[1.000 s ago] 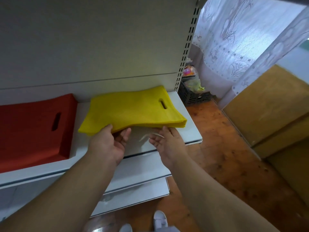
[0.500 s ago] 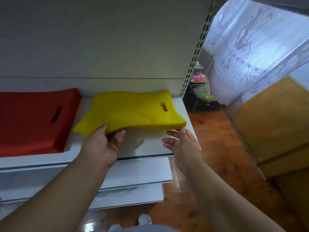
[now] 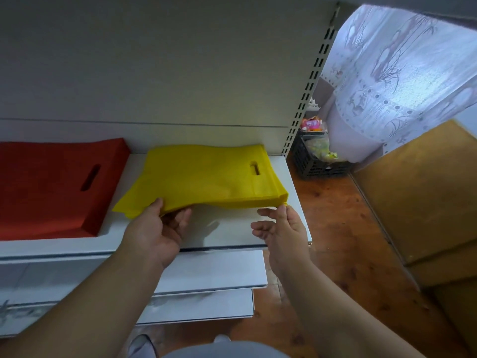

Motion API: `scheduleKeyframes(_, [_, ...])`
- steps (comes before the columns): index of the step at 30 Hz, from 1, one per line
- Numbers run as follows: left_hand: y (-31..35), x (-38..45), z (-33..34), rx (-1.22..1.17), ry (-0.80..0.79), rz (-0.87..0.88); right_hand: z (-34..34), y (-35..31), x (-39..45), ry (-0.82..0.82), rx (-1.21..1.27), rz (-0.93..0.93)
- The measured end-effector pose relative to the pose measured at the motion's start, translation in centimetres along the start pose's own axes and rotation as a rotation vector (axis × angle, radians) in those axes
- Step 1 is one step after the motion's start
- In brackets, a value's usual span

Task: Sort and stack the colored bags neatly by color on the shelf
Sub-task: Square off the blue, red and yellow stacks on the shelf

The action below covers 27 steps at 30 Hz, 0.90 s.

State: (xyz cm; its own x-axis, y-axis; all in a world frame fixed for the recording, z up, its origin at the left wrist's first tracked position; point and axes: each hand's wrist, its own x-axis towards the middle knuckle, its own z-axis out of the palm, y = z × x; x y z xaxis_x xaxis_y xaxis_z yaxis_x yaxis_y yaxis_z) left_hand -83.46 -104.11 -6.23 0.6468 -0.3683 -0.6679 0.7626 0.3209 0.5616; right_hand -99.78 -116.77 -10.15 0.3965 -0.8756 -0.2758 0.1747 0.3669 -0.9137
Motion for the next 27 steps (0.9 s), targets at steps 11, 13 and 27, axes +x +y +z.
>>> scheduleKeyframes(11, [-0.4, 0.6, -0.9, 0.071, -0.032, 0.010, -0.9, -1.8, 1.3, 0.109, -0.207, 0.013])
scheduleKeyframes(13, [-0.4, 0.9, -1.4, 0.107, -0.026, 0.050, -1.2, -2.1, 1.2, 0.080, -0.273, -0.003])
scheduleKeyframes(27, [2.8, 2.8, -5.9, 0.677, 0.040, 0.461, -3.5, -2.4, 0.7, -0.233, -0.679, -0.102])
